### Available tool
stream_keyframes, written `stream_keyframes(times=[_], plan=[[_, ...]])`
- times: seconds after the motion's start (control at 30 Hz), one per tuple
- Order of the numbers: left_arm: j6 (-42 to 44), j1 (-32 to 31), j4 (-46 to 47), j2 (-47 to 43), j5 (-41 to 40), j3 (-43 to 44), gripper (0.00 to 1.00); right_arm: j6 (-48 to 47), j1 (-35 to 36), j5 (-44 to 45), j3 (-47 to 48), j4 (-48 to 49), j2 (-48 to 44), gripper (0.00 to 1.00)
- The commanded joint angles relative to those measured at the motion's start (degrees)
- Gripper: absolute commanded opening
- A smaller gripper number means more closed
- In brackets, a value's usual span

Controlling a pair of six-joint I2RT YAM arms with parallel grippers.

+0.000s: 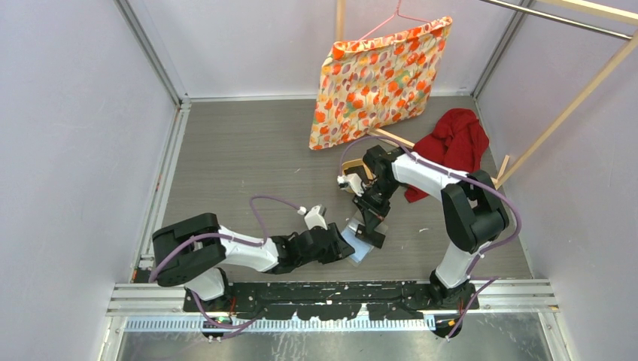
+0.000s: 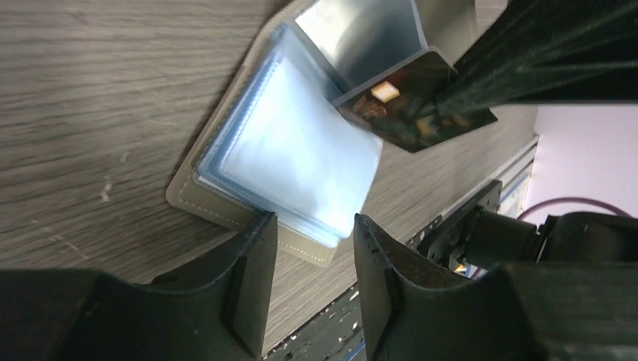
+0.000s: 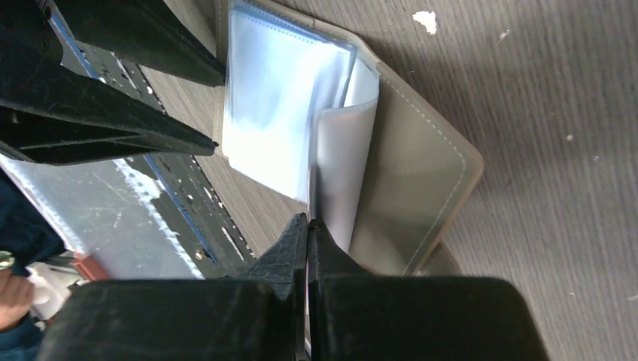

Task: Put the credit cards into the card holder
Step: Insert the credit card into the card holder.

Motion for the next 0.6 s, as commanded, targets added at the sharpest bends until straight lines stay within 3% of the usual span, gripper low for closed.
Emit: stream_keyframes(times=[0.0,0.23,0.4,0.57], plan=[[-0.04,2.39,-8.73,-0.78,-5.19,-0.09,0.45,2.47,0.23,-4.34,1.10,-1.33,1.52,0.01],[6.75,8.85,-9.75,-1.93,-2.29,0.61,0.44,12.57,-2.19,-3.23,-0.68,6.37,0.92,0.01],[16.00,9.33,-12.78,-6.21,0.86,2.93,0.44,19.70,-5.49,-2.09,-2.57,11.66,-0.15,0.01],[21.14,9.33,-8.86,-8.99,3.85,1.99,0.45,27.42,-5.77,-1.01,-3.69,15.83,-0.07,0.01]])
